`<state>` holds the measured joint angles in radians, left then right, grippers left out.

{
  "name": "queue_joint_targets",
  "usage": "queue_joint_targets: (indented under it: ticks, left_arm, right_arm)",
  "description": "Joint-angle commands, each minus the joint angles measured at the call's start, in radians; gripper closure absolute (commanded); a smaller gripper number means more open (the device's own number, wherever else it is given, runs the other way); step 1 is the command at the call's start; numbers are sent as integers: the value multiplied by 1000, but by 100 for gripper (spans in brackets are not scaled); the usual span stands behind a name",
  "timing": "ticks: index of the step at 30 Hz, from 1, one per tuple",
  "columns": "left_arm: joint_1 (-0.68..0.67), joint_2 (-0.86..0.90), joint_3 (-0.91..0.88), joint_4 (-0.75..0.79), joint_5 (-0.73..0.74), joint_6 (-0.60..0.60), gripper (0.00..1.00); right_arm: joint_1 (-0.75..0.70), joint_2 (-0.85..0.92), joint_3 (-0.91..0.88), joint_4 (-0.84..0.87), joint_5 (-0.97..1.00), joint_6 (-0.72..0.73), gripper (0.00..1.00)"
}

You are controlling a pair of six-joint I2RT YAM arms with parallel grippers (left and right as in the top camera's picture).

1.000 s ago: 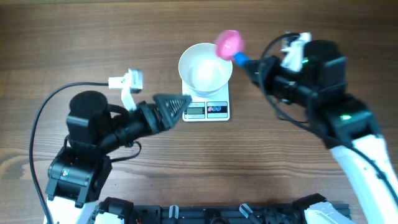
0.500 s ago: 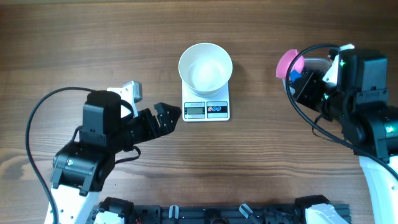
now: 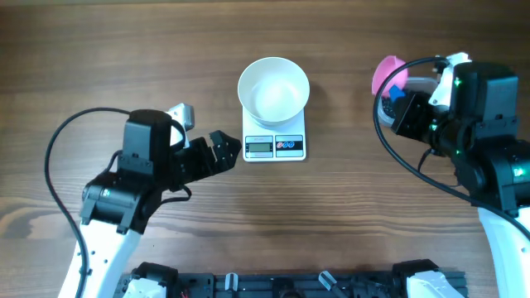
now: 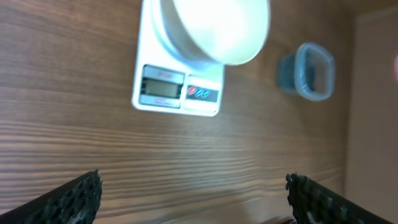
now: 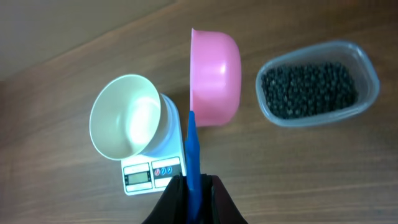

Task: Scoop item into bowl and weigh 150g on scale
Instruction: 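Move the left gripper to the front of the scale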

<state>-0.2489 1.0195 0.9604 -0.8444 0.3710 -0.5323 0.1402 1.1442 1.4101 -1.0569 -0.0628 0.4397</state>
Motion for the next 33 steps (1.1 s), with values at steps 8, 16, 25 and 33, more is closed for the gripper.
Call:
queue_joint_targets:
  ticks: [8, 16, 25, 33]
  left_arm:
    - [-62, 122, 7, -49, -70, 114, 0]
    - [-198, 196, 7, 2, -296, 122, 0]
    - [-369, 294, 7, 146, -446, 27, 0]
    - [-403, 377, 7, 176, -558, -134, 0]
  right_arm:
    - [-4, 54, 18, 12, 145, -138, 96]
    - [-4, 60, 18, -48, 146, -172, 96]
    - [-4, 60, 18, 82, 258, -200, 96]
    - [-4, 61, 18, 232, 355, -284, 96]
